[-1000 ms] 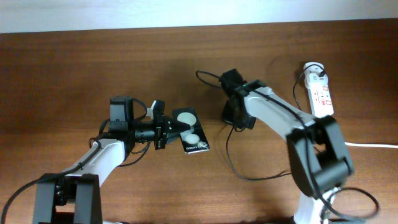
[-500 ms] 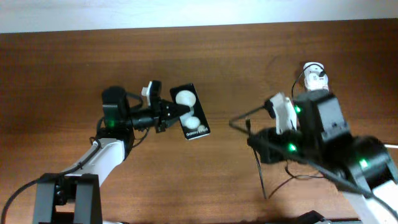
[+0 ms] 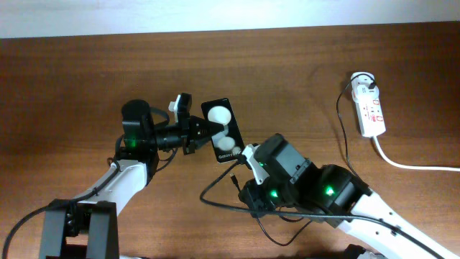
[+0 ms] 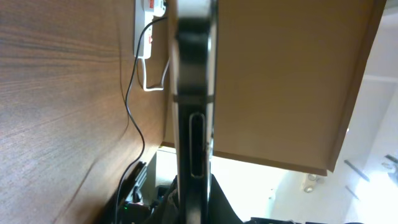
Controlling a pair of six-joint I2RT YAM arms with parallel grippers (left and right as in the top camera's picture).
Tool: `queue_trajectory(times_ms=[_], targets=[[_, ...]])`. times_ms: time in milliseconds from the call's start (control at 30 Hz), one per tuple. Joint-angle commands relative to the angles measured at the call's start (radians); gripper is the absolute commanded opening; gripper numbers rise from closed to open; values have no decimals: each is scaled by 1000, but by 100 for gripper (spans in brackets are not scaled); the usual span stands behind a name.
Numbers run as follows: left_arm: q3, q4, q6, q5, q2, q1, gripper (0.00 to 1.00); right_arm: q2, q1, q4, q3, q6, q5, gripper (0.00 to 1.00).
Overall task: Plug charger to phone and switch on socket
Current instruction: 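Align the USB-C plug below the phone's bottom port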
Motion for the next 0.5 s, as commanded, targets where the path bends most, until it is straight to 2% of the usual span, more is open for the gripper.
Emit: queue_trajectory(times_ms=[0, 467], targets=[[13, 8, 60, 26, 2, -1, 0, 12, 9, 34, -7, 105, 52, 4], [13, 8, 85, 93, 2, -1, 0, 12, 9, 51, -7, 239, 50, 4]])
